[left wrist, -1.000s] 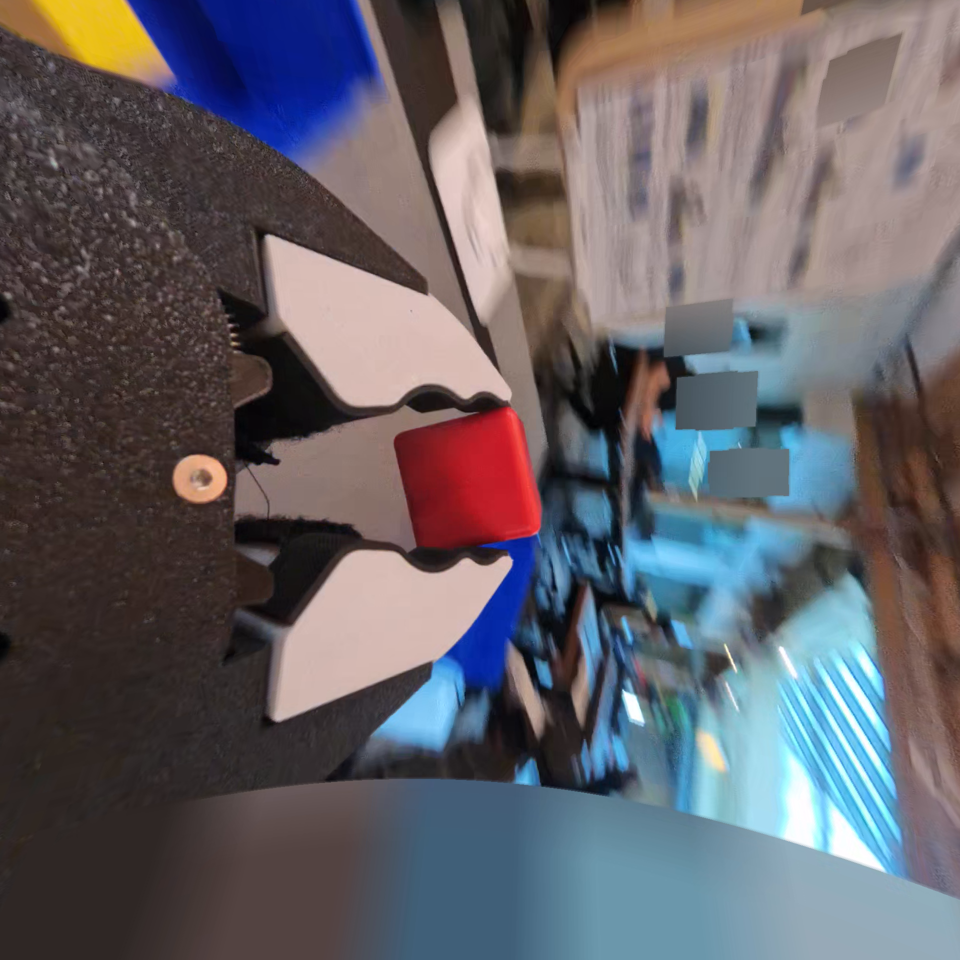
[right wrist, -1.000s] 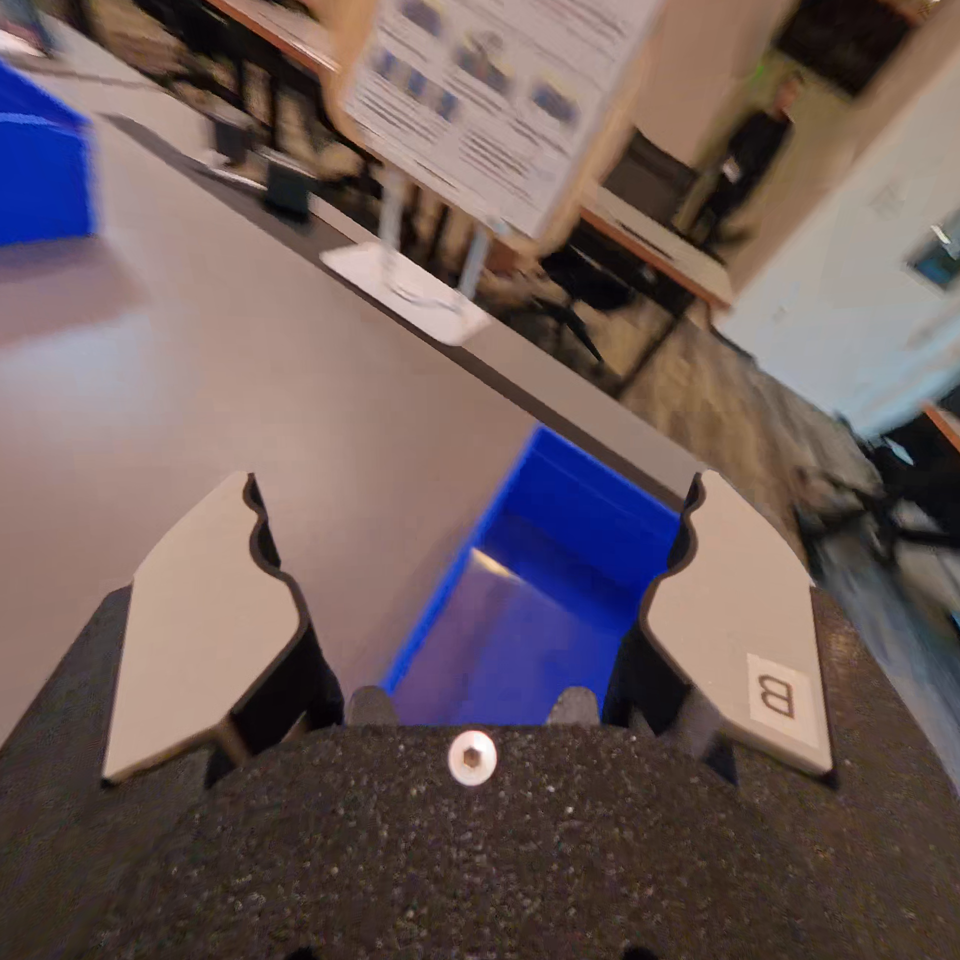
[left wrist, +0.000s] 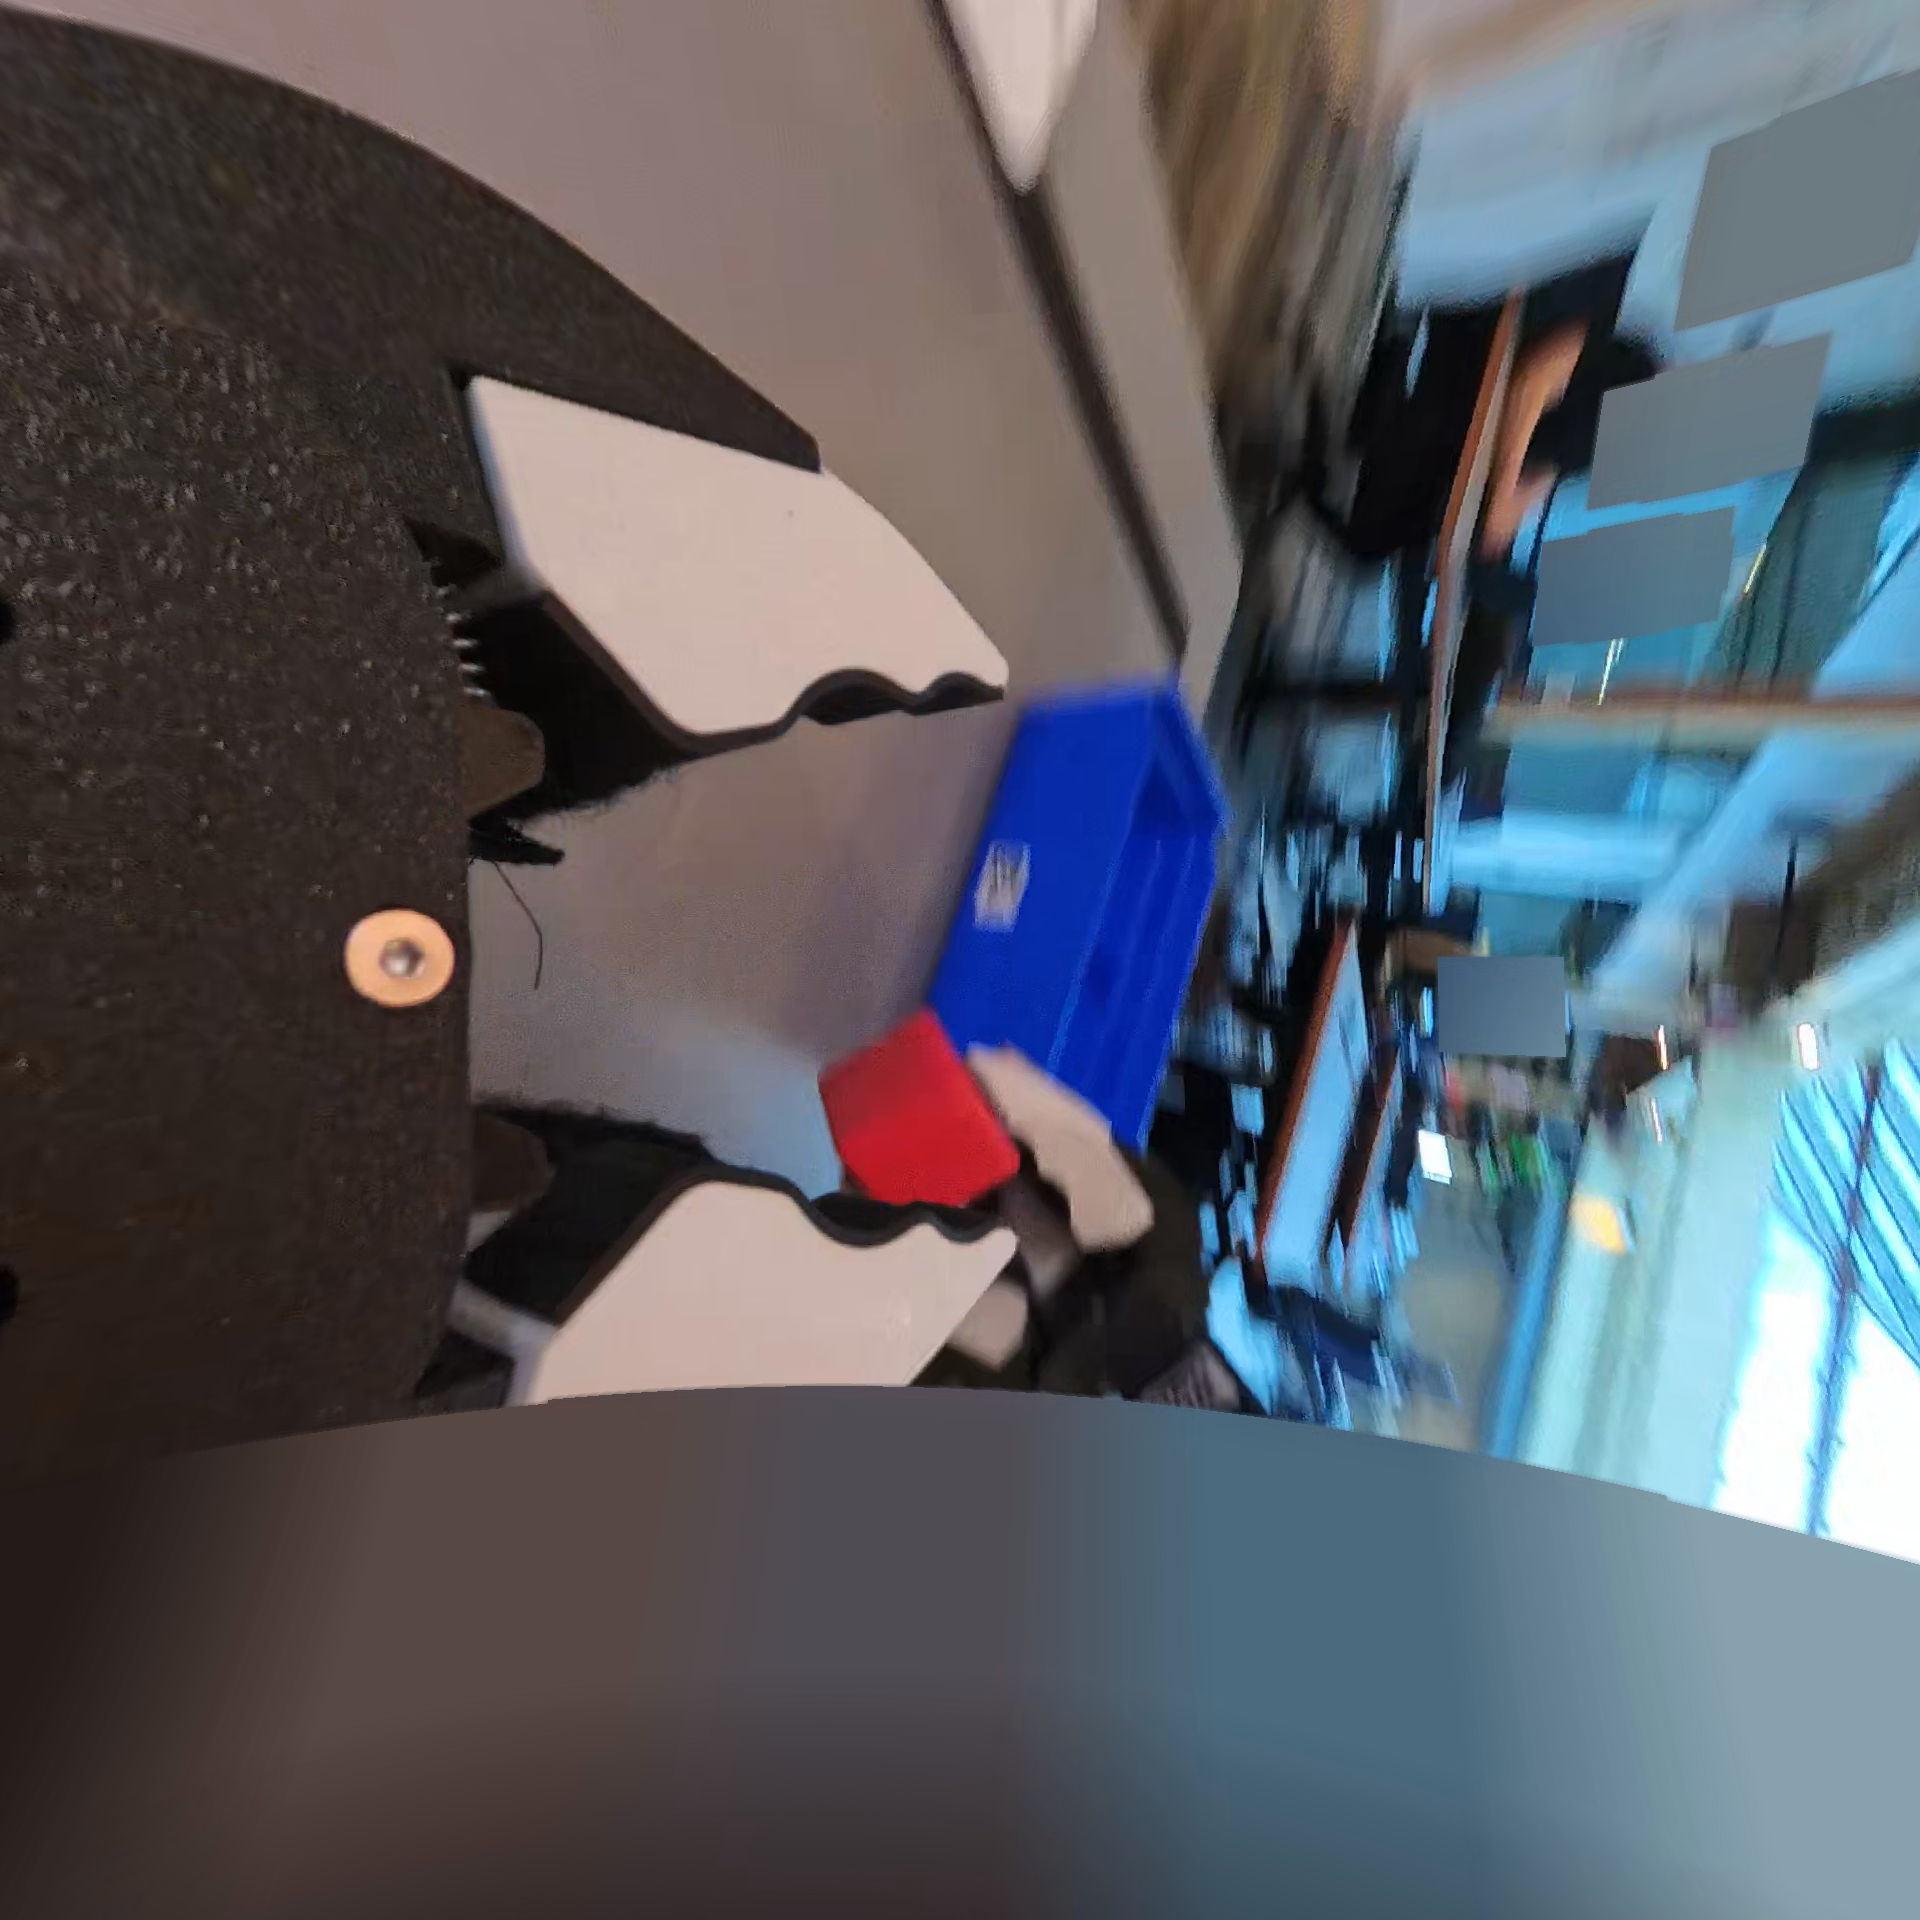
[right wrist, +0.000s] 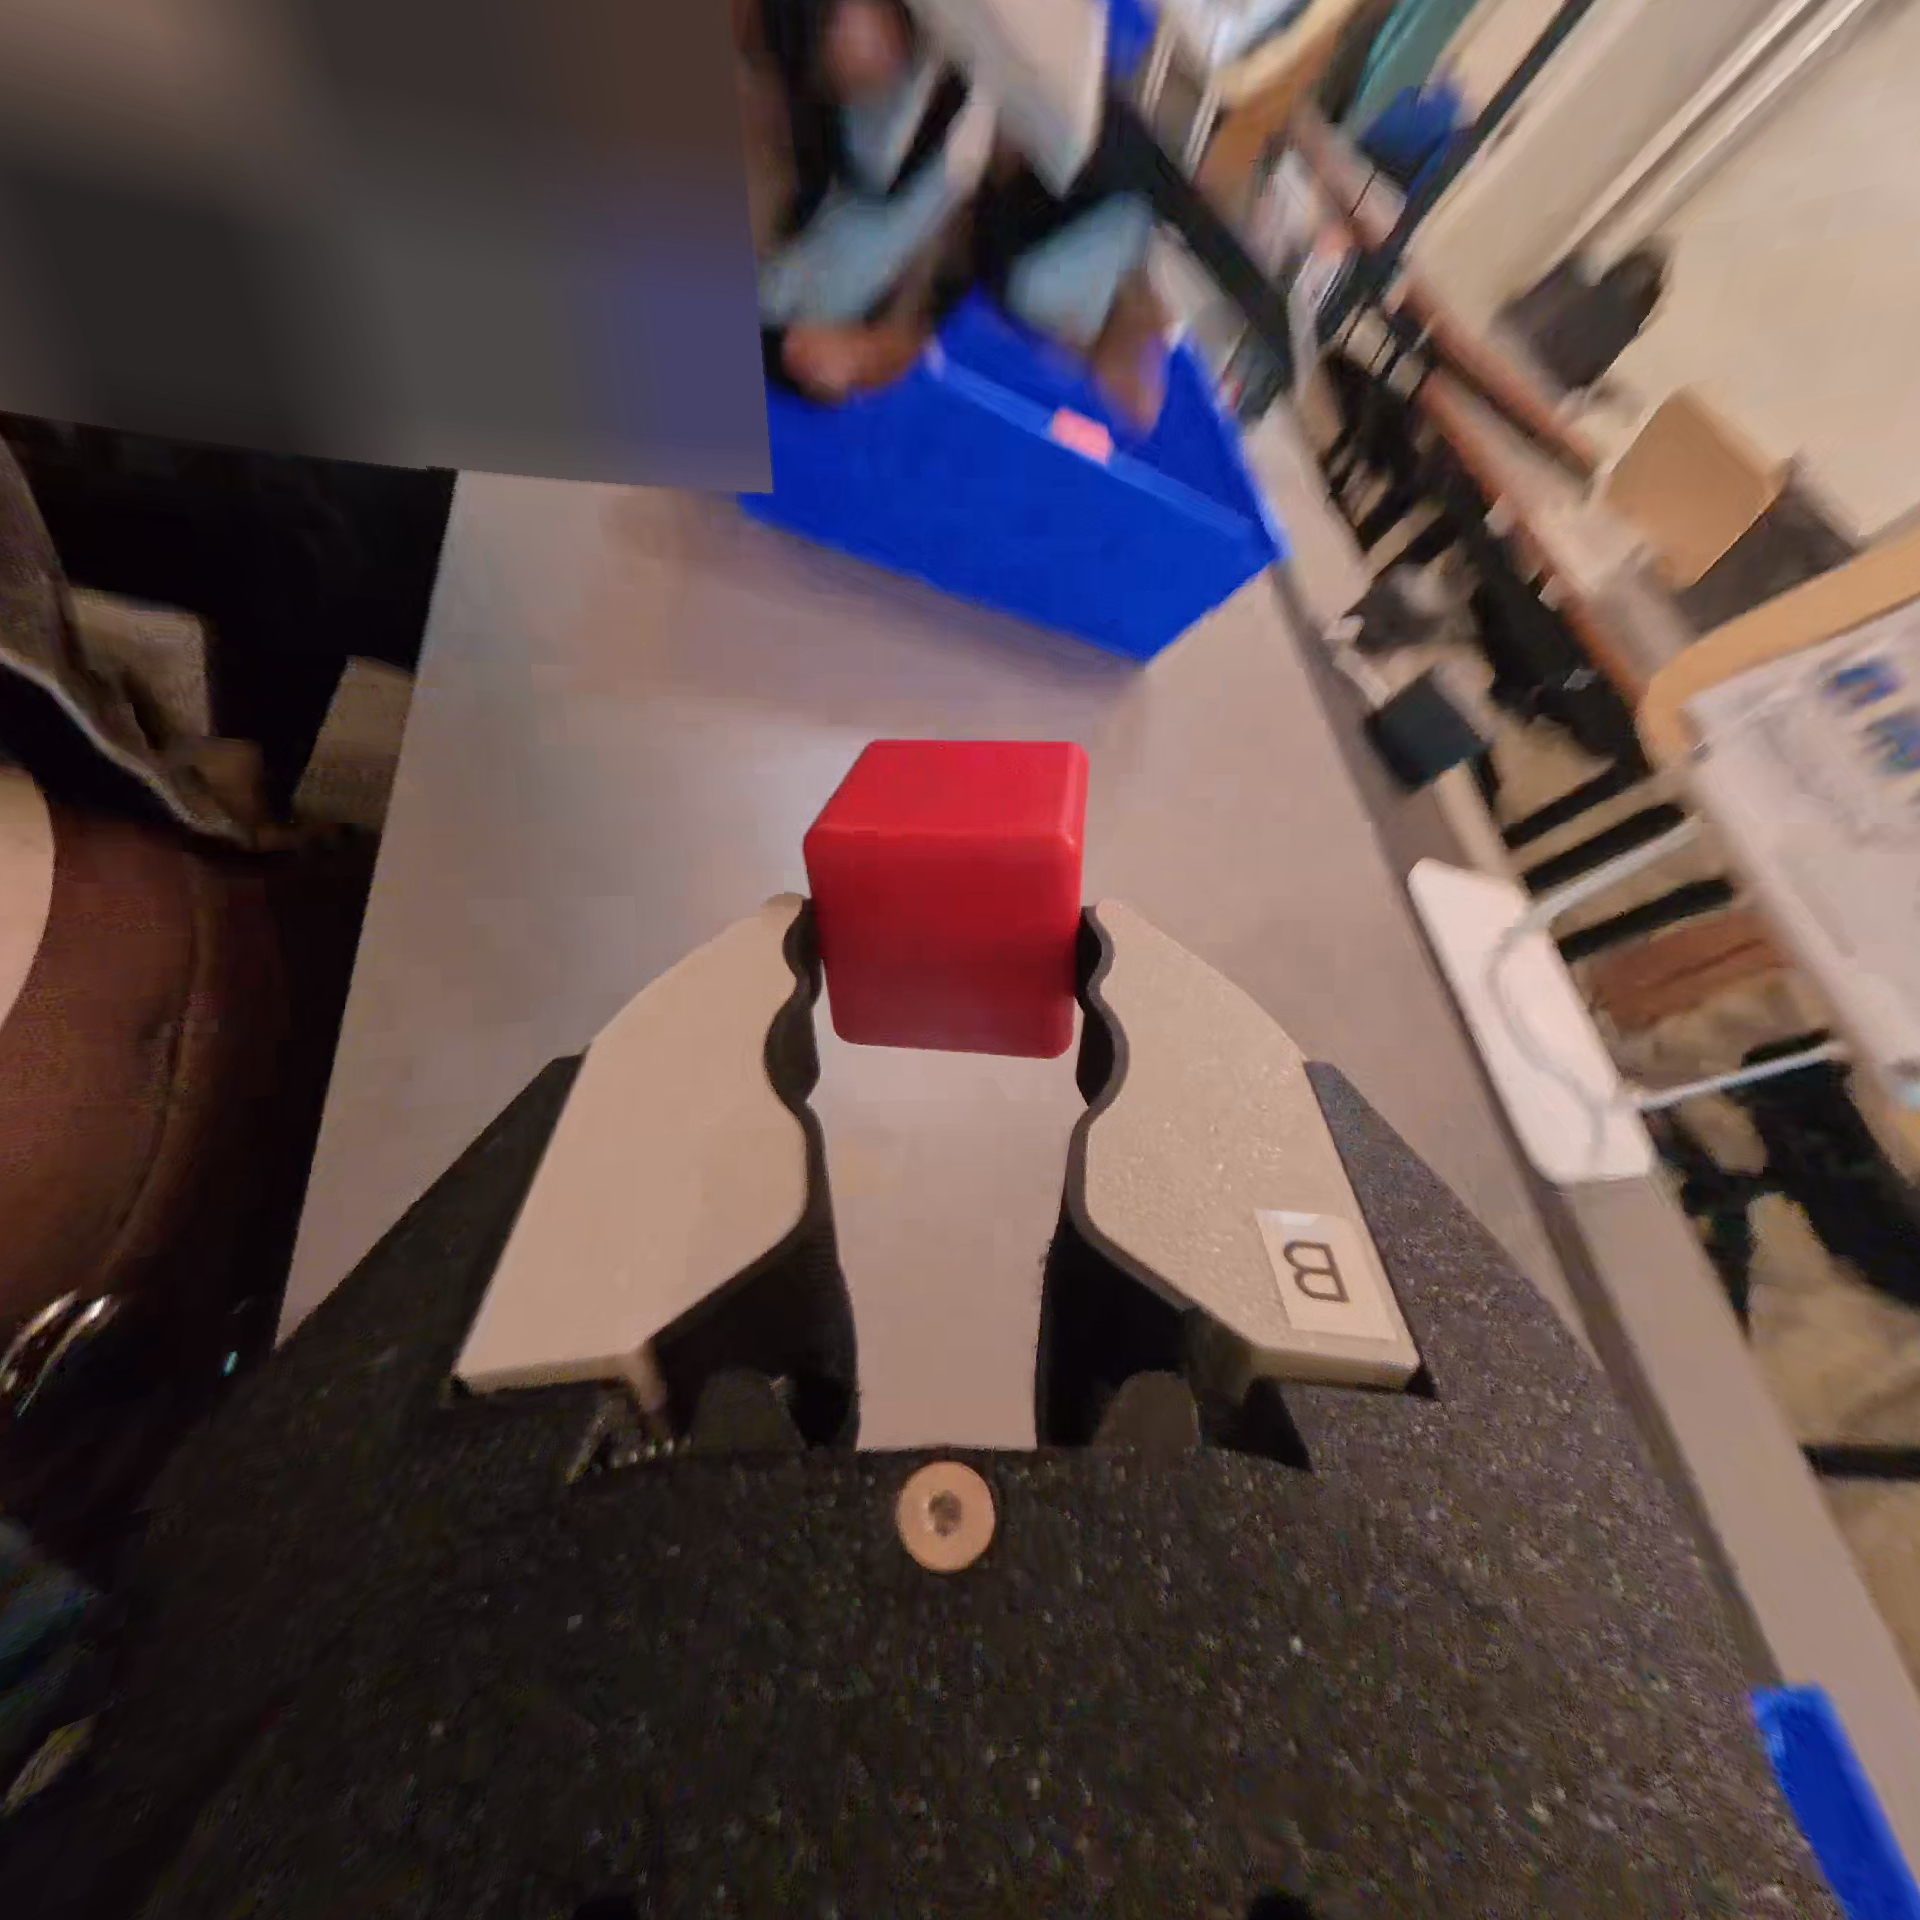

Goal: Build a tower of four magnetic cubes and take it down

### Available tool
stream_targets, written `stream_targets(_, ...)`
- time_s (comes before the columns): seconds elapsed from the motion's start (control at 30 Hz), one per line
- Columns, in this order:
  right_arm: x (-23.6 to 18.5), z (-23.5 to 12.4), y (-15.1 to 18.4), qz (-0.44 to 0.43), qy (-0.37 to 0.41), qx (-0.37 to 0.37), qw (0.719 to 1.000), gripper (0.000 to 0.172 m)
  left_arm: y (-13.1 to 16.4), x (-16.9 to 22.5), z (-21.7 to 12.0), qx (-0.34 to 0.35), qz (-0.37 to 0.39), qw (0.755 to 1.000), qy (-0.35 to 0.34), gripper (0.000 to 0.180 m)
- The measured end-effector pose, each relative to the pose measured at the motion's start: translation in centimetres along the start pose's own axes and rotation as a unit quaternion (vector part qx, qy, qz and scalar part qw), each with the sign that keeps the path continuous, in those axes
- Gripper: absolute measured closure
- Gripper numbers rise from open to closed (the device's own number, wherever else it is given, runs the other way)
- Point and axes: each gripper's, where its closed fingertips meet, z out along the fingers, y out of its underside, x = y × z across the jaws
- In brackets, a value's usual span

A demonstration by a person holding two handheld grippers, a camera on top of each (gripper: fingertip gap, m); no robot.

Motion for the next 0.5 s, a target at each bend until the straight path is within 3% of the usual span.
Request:
stream_targets(0.03, -0.1, 0.4, 1.1, 0.007, -0.015, -0.031, 0.999, 0.124, -0.6, -1.6, -1.5, -0.002, 0.044, 0.997, -0.063, 0.087)
stream_targets(0.07, -0.3, 0.9, 2.2, 0.015, -0.031, -0.059, 0.998, 0.125, -1.2, -2.6, -3.0, -0.002, 0.08, 0.991, -0.111, 0.085)
stream_targets(0.2, -1.5, 2.6, 6.2, 0.045, -0.115, -0.173, 0.977, 0.125, -2.7, -3.2, -6.7, -0.011, 0.182, 0.966, -0.182, 0.078)
stream_targets(0.33, -2.2, 3.3, 9.4, 0.053, -0.182, -0.272, 0.944, 0.125, -2.2, -3.5, -8.5, -0.066, 0.225, 0.947, -0.218, 0.075)
stream_targets(0.5, -2.2, 3.6, 11.3, 0.085, -0.233, -0.338, 0.908, 0.125, -1.2, -5.0, -10.9, -0.122, 0.233, 0.927, -0.266, 0.079)
